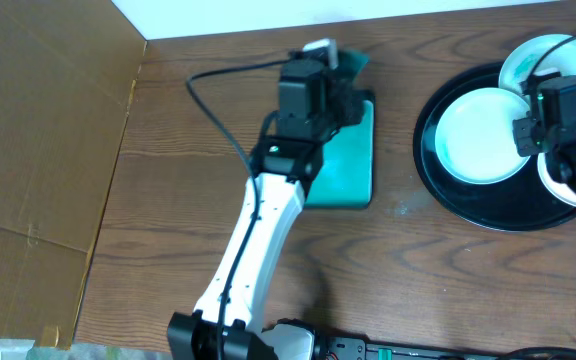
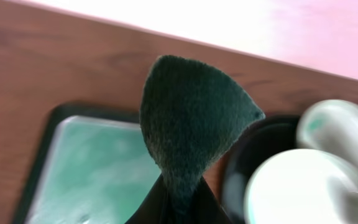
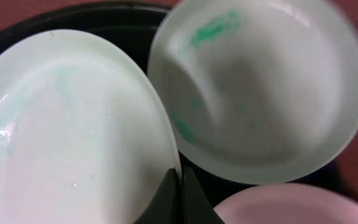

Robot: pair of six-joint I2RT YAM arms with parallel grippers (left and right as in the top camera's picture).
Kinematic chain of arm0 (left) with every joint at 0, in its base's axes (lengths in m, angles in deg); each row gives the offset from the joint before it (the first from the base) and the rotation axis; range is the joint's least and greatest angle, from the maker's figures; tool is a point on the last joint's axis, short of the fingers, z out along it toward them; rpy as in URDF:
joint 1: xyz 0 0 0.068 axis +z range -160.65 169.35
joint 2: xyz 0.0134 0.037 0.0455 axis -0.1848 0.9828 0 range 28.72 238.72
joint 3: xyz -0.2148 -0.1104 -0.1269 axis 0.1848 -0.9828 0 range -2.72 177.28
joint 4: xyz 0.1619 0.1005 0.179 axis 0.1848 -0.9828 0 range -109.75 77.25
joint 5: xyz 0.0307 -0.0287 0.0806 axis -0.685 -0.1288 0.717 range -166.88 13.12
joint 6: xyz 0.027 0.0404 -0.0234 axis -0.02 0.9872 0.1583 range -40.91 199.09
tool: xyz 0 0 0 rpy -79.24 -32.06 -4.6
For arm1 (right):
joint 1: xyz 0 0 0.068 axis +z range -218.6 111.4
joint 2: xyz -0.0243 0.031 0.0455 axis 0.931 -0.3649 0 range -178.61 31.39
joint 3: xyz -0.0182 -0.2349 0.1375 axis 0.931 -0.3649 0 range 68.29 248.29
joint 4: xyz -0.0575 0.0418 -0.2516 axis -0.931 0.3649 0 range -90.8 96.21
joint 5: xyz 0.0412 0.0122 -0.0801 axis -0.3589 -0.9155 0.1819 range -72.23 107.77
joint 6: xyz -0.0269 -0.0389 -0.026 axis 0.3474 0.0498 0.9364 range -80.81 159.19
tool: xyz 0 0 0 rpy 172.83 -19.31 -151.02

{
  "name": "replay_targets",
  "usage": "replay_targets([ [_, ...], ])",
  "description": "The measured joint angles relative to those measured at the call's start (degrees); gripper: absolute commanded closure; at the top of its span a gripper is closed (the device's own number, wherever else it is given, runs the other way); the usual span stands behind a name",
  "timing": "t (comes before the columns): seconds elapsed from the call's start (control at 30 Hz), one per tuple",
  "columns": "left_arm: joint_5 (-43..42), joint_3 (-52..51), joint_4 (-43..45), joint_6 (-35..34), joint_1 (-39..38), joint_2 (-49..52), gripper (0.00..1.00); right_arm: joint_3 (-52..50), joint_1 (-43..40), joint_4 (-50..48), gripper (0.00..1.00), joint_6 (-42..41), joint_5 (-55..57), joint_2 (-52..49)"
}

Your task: Clean dirty plates on tray and stack at the side

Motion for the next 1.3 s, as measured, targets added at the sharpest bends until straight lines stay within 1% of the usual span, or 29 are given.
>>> replay_targets([
  [0.13,3.89,0.02,-8.46,-0.13,3.98,-0.04,0.93,-0.04,4.90,-2.12,0.99,7.65,11.13,1.16],
  [0.2,5.53,0.02,-10.80,-0.13,5.86,0.28,0.93,-0.11,7.39,-4.39,0.99,12.07,16.83,1.49],
  [0.3,6.97,0.02,-12.85,-0.13,8.28,0.92,0.93,-0.24,11.39,-11.96,0.99,20.31,27.15,1.92],
  [0.33,7.21,0.00,-13.46,-0.13,8.85,1.14,0.93,-0.26,12.72,-15.82,0.99,24.15,30.86,2.12],
  [0.37,7.50,0.00,-13.90,-0.13,9.40,1.42,0.93,-0.31,13.53,-18.36,0.99,26.97,32.96,2.25],
  [0.43,7.82,0.00,-14.34,-0.15,10.16,1.97,0.93,-0.31,15.28,-25.11,0.99,35.89,37.40,2.60],
  [0.6,8.09,0.00,-14.95,-0.35,11.39,2.67,0.93,-0.28,18.97,-36.85,0.99,56.70,42.27,3.15],
  [0.7,8.07,0.00,-15.17,-0.33,11.47,2.67,0.93,-0.28,20.98,-40.92,0.99,66.01,43.56,3.15],
  [0.77,8.04,0.00,-15.26,-0.35,11.47,2.67,0.93,-0.28,21.88,-41.57,0.99,70.10,44.15,3.15],
  [0.83,8.04,0.00,-15.34,-0.35,11.47,2.67,0.93,-0.28,22.56,-41.53,0.99,73.33,44.35,3.15],
  [1.0,8.04,0.00,-15.37,-0.35,11.47,2.67,0.93,-0.28,22.93,-41.53,0.99,76.83,44.61,3.15],
  [1.2,8.04,0.00,-15.37,-0.33,11.47,2.67,0.93,-0.28,22.93,-41.51,0.99,78.14,45.13,3.15],
  [1.3,8.04,0.00,-15.37,-0.35,11.47,2.67,0.93,-0.28,22.93,-40.48,0.99,76.85,45.18,3.15],
])
